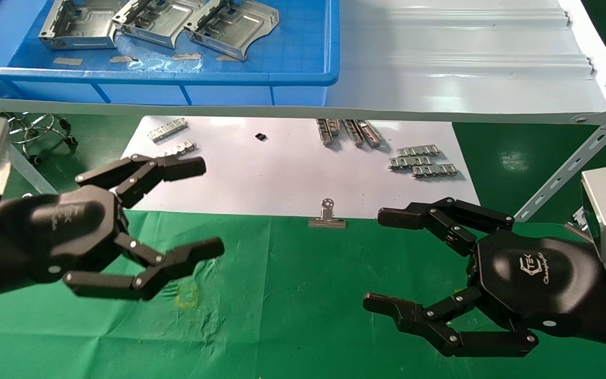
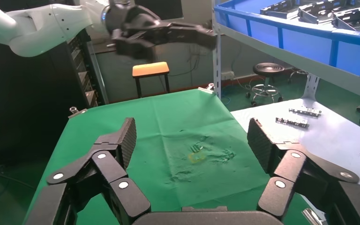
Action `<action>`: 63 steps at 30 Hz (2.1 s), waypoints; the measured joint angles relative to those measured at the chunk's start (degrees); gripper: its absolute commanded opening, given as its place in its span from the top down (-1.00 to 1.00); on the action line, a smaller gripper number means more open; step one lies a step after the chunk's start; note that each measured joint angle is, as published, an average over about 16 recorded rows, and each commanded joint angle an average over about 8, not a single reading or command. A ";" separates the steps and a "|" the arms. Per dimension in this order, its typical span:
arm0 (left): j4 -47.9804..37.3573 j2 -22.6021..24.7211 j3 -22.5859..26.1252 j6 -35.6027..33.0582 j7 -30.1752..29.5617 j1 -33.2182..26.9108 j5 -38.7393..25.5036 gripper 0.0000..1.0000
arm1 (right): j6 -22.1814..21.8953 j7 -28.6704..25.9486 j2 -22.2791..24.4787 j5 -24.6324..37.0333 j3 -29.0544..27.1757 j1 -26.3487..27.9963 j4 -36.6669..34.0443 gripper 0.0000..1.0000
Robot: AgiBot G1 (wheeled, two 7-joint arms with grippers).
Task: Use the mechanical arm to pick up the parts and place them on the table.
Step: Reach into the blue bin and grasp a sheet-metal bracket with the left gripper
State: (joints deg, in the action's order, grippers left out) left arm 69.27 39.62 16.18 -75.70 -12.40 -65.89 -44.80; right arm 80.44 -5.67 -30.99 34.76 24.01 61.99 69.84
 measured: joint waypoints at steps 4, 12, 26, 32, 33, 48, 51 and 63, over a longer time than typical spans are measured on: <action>-3.26 3.35 0.77 3.90 0.00 -3.51 -2.17 -1.00 | 0.00 0.00 0.00 0.00 0.00 0.00 0.00 1.00; -13.19 10.61 2.55 9.54 1.91 -12.13 -6.59 -1.00 | 0.00 0.00 0.00 0.00 0.00 0.00 0.00 1.00; -31.42 15.34 4.17 16.70 5.74 -25.85 -13.14 -1.00 | 0.00 0.00 0.00 0.00 0.00 0.00 0.00 1.00; -38.03 15.78 6.23 20.74 5.07 -31.85 -17.88 -1.00 | 0.00 0.00 0.00 0.00 0.00 0.00 0.00 1.00; -39.03 15.83 6.63 21.39 4.86 -32.80 -18.70 -1.00 | 0.00 0.00 0.00 0.00 0.00 0.00 0.00 1.00; -52.79 18.47 13.35 30.09 -0.52 -46.05 -30.81 -1.00 | 0.00 0.00 0.00 0.00 0.00 0.00 0.00 1.00; -55.27 19.14 14.59 31.38 -1.97 -47.91 -32.81 -0.84 | 0.00 0.00 0.00 0.00 0.00 0.00 0.00 1.00; -61.72 20.73 17.40 35.69 -6.21 -50.82 -37.26 1.00 | 0.00 0.00 0.00 0.00 0.00 0.00 0.00 1.00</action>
State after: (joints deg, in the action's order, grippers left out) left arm 7.56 60.35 33.57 -40.01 -18.61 -116.70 -82.07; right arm 80.44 -5.67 -30.99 34.76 24.01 61.99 69.84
